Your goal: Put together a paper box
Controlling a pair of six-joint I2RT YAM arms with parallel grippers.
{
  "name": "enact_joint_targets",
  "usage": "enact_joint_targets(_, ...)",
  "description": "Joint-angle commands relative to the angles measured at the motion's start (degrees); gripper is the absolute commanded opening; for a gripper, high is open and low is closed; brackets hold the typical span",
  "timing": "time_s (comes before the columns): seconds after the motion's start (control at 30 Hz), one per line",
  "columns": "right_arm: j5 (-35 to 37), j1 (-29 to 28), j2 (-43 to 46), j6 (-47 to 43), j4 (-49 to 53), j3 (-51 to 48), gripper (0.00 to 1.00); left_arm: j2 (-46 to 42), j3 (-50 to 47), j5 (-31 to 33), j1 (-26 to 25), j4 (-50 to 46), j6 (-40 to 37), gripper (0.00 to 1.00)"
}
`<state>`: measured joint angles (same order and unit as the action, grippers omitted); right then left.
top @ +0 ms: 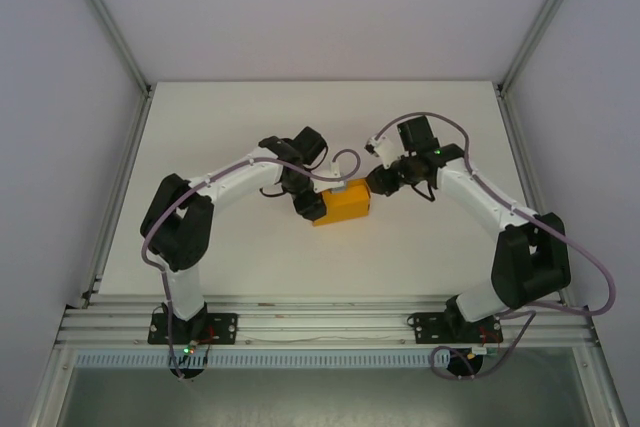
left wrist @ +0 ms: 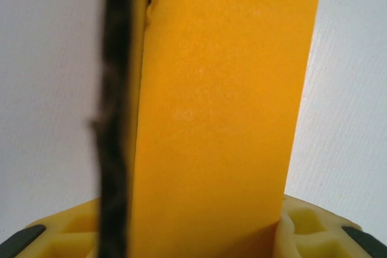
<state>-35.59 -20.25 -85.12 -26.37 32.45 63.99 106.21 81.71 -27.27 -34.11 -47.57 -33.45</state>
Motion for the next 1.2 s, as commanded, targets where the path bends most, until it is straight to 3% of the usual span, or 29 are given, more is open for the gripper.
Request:
enact_joint_targets(0.0, 0.5, -0.6, 0.9, 3.3, -2.3, -0.3, 0.17, 2.0, 0.8, -1.5, -0.3, -1.8, -0.7, 0.38)
enact_joint_targets(0.2, 3.7, -2.5, 2.4, 11.9, -1.9, 0.0, 0.03, 2.3, 1.4, -0.2, -0.3, -0.9, 0.9, 0.38)
enact_joint_targets(0.5, 8.8, -6.0, 6.3, 33.2, -6.9, -4.4, 0.0, 2.7, 1.5, 0.1, -0.3, 0.1, 1.6, 0.38)
enact_joint_targets(0.9, 14.5, -6.0, 8.1, 28.7, -21.8, -20.9, 0.0, 2.6, 0.9, 0.7, -0.3, 2.2, 3.0, 0.42)
enact_joint_targets(1.1, 12.7, -6.2, 9.7, 27.3, -27.0, -25.3, 0.0, 2.5, 1.7, 1.7, -0.3, 2.0, 3.6, 0.43)
enact_joint_targets(1.17, 12.6, -6.3, 10.0, 27.5, -28.5, -26.4, 0.0, 2.1, 1.7, 1.9, -0.2, 2.7, 4.2, 0.51)
